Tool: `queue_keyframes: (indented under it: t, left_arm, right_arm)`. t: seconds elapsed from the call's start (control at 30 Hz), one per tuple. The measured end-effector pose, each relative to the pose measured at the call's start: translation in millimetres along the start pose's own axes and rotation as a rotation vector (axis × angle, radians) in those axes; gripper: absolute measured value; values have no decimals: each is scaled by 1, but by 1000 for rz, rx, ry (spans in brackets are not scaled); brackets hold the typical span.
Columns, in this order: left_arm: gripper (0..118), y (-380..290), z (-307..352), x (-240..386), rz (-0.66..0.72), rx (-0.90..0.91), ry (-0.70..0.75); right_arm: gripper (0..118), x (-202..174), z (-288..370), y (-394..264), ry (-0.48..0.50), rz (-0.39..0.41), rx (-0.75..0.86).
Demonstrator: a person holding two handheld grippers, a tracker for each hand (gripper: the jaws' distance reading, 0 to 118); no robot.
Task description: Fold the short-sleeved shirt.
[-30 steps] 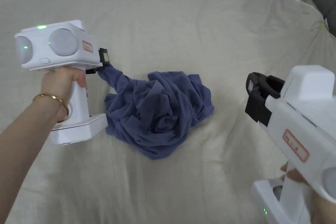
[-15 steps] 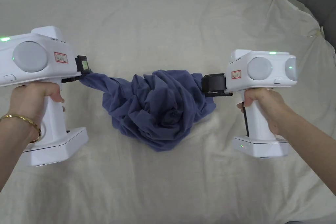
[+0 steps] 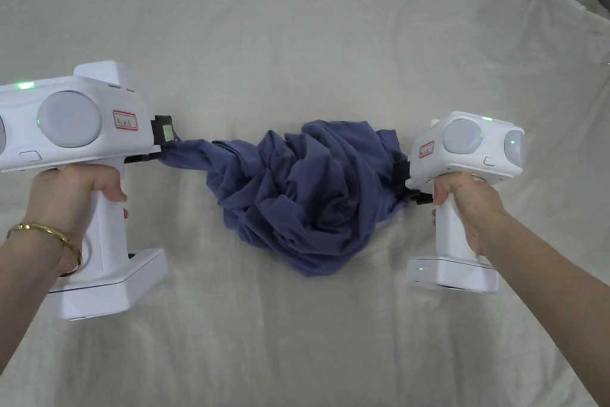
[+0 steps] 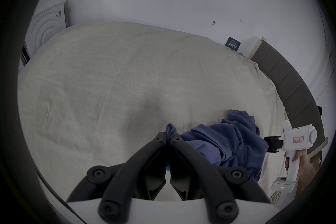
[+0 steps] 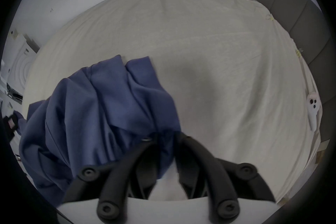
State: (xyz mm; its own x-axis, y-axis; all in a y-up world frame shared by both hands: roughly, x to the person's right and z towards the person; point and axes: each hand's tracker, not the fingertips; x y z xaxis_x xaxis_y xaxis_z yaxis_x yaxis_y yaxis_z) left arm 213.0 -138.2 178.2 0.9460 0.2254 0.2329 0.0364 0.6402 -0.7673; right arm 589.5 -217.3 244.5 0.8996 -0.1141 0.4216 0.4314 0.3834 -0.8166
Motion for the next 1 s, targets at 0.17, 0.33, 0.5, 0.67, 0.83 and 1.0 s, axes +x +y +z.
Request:
queue_keyframes:
  t: [0.17, 0.33, 0.5, 0.67, 0.83, 1.0]
  left_arm:
    - [0, 7, 8, -7, 70, 3, -2]
    - [0, 30, 45, -12, 100, 86, -4]
    - [0, 52, 104, -24, 76, 213, 67]
    - [0, 61, 157, -52, 142, 313, 115]
    - [0, 65, 195, -70, 164, 367, 160]
    - [0, 77, 227, -79, 219, 430, 154]
  right_arm:
    - [5, 14, 28, 9, 22, -12, 14]
    - [5, 35, 106, 20, 49, 63, 144]
    - [5, 71, 190, 21, 8, 113, 274]
    - [5, 116, 255, 10, -23, 97, 367]
    - [5, 155, 308, -7, -82, 57, 434]
    - [5, 177, 352, -16, -66, -10, 515]
